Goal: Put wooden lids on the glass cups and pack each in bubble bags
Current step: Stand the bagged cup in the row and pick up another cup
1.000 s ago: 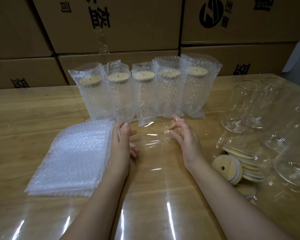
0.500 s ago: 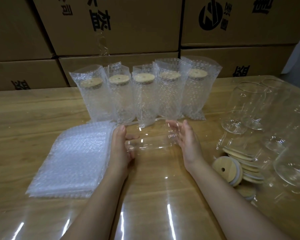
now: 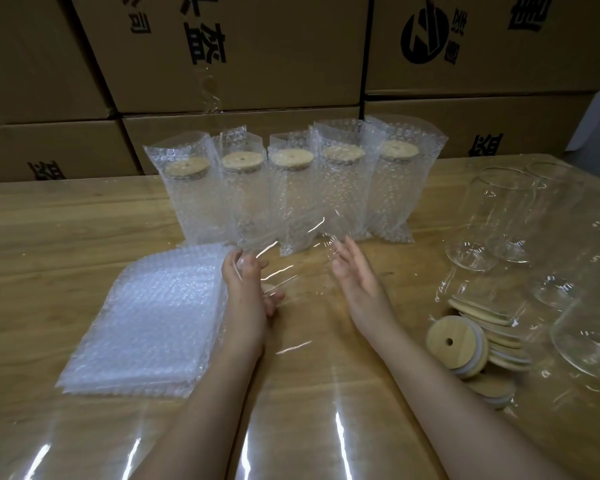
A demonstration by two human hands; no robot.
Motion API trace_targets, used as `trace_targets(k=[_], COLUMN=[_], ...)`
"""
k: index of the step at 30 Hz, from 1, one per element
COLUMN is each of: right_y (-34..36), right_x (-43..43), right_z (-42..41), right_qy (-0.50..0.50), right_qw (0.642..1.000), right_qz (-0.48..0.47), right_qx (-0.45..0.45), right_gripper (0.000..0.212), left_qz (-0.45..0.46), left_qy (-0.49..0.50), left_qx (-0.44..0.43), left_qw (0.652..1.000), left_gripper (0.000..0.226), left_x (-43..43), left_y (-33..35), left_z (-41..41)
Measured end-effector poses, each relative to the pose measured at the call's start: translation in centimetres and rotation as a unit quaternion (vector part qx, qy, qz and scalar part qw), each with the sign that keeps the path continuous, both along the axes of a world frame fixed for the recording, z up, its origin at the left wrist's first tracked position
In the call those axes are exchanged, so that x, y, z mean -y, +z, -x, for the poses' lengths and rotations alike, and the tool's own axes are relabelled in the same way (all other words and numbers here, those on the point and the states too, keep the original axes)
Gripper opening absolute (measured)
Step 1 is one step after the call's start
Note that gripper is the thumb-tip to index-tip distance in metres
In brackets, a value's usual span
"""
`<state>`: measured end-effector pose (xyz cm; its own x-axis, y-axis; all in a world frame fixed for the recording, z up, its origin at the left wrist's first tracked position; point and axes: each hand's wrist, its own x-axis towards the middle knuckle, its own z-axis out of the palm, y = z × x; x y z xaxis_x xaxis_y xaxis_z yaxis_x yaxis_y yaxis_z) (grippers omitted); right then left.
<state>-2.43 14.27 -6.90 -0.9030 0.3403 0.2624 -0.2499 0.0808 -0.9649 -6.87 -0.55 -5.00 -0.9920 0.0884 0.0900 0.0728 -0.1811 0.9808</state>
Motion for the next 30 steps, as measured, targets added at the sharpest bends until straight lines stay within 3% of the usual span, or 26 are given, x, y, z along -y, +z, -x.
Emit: trace_targets(k=[2,6,9,13,20,24,30], right_y=[-0.1,-0.4,-0.3,-0.1,0.4,0.7,0.9], right_x=[0.0,-0.1,-0.1,-0.4,-0.4,-0.4,-0.3], right_z=[0.0,0.1,-0.1,-0.4,-0.5,-0.8,-0.8], right_qy=[-0.007,-0.04,-0.07,-0.094,-0.1,-0.053,-0.014], right_qw=[1.0,0.993,0.984,0.978,0.987,0.996,0.998], right_qz=[-0.024,-0.107,-0.16,-0.182,-0.088,-0.016,0.059], right_qx=[0.0,-0.003,-0.021,-0.042,-0.095,-0.072,-0.027], right_gripper=[0.072,0.058,0.061,0.052,0.036,0.027,0.05], left_qz=[0.017,0.076,0.105,0.144,0.126,0.092,0.024], left_qy=[0.007,0.015,0.009,0.0,0.004,-0.002,-0.01], left_qx=[-0.015,-0.031,-0.053,-0.108,-0.126,-0.101,-0.064], left_qw=[1.0,0.996,0.993,0.984,0.984,0.991,0.998], left_gripper=[0.064,0.057,0.067,0.064,0.041,0.046,0.038], left_x=[-0.2,0.0,-0.1,-0.2,0.1,0.2,0.5], left_y=[-0.1,-0.6,-0.3,0.0,0.3,0.3,0.1], left_z=[0.0,0.0,-0.5,-1.1,-1.3,-1.0,-0.5])
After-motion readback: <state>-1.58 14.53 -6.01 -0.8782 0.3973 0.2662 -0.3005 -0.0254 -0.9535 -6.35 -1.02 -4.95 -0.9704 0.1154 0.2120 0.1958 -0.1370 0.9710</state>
